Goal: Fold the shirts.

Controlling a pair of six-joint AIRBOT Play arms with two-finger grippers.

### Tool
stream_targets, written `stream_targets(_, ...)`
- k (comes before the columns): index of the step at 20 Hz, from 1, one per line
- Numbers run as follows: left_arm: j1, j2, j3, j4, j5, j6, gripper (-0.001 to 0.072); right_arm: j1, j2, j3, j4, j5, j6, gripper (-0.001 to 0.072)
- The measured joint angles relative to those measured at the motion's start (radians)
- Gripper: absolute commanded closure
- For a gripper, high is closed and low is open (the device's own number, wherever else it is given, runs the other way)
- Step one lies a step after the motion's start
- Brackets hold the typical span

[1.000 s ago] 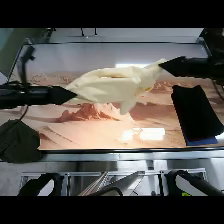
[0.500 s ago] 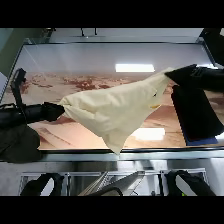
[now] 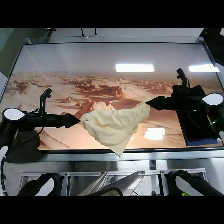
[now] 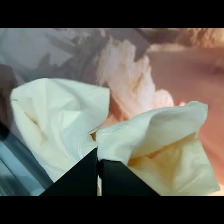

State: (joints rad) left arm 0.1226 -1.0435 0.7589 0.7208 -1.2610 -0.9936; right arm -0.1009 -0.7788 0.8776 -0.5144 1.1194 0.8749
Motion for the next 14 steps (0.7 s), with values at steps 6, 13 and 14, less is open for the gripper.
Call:
stream_targets(6, -0.008, -0.118, 0.174, -0.009, -0.125, -0.05, 0.0021, 0.001, -0.166, -0.024, 0.0, -0.123, -0.048, 0.0694)
stream_targets(13, -0.312, -0.1, 0.203, -0.034, 0.015, -0.097, 0.0023, -0.023, -0.214, -0.025, -0.001, -0.225, -0.065, 0.0684)
stream_targets(14, -0.382, -0.106, 0.196, -0.035, 0.073, -0.105, 0.0073, -0.024, -0.215, -0.025, -0.002, -0.225, -0.065, 0.0685)
